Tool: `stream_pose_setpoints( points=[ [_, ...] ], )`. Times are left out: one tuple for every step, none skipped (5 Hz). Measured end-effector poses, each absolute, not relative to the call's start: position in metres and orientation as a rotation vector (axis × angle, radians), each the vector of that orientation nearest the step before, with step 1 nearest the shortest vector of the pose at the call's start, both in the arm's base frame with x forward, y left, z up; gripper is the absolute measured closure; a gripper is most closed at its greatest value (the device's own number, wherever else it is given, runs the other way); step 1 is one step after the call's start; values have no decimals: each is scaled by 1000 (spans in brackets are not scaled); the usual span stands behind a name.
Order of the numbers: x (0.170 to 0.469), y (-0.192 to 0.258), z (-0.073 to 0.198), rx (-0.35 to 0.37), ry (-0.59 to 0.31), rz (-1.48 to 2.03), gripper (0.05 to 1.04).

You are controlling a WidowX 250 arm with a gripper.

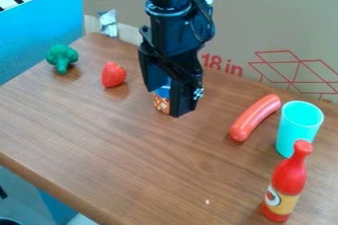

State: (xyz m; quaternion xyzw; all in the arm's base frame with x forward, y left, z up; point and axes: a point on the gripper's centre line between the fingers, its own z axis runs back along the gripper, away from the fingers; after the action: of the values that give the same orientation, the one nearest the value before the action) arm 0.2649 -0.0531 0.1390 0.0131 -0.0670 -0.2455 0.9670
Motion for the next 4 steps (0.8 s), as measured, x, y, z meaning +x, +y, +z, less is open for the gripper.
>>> stream_pose_setpoints(
  points=[
    [264, -53, 131, 25, -108, -491, 82],
    [292, -63, 118, -19, -164, -430, 82],
    [317, -71, 107, -69, -257, -295, 82],
    [338, -83, 95, -135, -301, -209, 82]
  ],
)
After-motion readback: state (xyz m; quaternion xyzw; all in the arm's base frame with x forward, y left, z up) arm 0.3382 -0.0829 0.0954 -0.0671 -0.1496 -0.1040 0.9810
